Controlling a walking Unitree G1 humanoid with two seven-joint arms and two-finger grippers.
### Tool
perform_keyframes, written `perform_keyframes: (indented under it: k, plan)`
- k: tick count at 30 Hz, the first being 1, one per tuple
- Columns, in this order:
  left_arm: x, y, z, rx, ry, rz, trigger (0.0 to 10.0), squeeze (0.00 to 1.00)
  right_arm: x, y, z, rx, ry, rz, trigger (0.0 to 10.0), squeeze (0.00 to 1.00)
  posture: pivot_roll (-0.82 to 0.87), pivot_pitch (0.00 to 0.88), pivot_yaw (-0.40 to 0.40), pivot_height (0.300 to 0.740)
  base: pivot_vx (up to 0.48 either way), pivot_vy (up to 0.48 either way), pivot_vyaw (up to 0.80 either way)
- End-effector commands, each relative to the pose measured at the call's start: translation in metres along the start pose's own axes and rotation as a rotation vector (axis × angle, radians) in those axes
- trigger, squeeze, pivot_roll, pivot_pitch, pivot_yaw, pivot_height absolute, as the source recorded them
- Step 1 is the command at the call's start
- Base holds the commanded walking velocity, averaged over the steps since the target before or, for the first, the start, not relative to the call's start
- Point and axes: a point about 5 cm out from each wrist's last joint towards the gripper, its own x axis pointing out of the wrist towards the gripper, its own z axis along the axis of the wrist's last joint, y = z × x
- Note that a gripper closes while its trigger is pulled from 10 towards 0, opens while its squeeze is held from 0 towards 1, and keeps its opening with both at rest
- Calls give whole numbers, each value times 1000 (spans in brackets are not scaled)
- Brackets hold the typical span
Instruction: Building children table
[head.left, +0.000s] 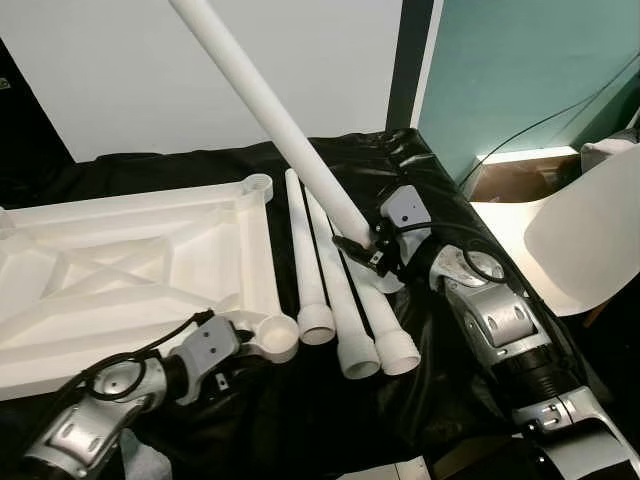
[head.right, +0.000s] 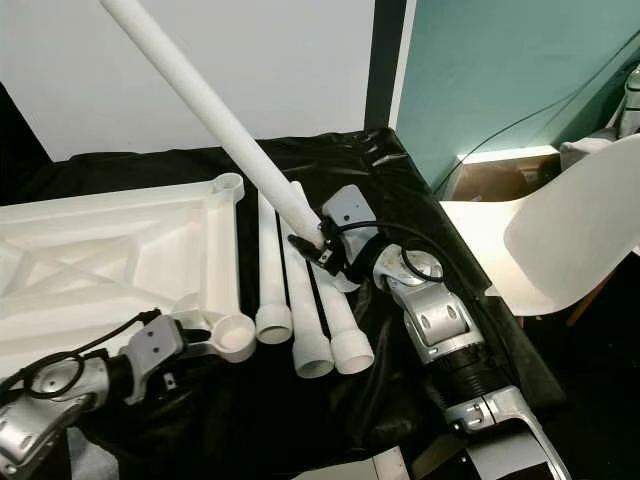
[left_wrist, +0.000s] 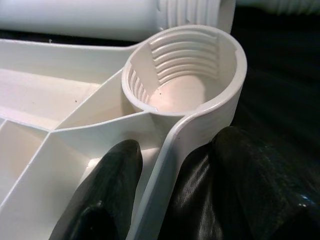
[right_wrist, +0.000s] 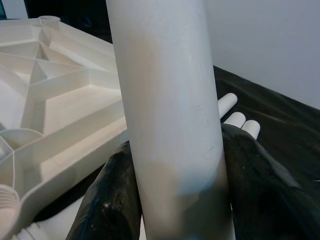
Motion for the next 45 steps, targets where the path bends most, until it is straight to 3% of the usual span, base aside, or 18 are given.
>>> perform_keyframes:
  k: [1,7,21,23,36,37,39,40,44,45]
  plan:
    - [9,-6,4,20,-34,-24,10000,0,0,1,1,4,-5,2,10000,0,47,0,6,740,0,0,0]
    - [17,4,16,78,-59,36,10000,0,6,7,12,7,-60,10,10000,0,50,0,-5,740,0,0,0]
    - [19,0,9,59,-10,-9,10000,0,20,29,29,55,-202,49,10000,0,49,0,1,740,0,0,0]
    - [19,0,8,46,-7,-10,10000,0,26,39,31,99,-246,71,10000,0,57,0,0,740,0,0,0]
    - [13,5,4,-26,5,8,10000,0,33,59,12,211,-247,147,10000,0,74,0,-15,740,0,0,0]
    - [12,4,2,-53,4,4,10000,851,31,60,7,232,-233,155,10000,0,73,0,-14,740,0,0,0]
    - [11,4,2,-59,2,4,10000,851,30,60,5,239,-229,157,10000,0,73,0,-14,740,0,0,0]
    - [11,3,2,-65,-1,3,10000,1000,29,61,2,249,-223,160,10000,0,72,0,-14,740,0,0,0]
    - [10,2,3,-55,-9,7,10000,976,30,64,-1,263,-223,167,10000,0,70,0,-12,740,0,0,0]
    - [8,3,5,-54,-21,10,10000,267,31,65,-1,265,-226,169,10000,0,70,0,-12,740,0,0,0]
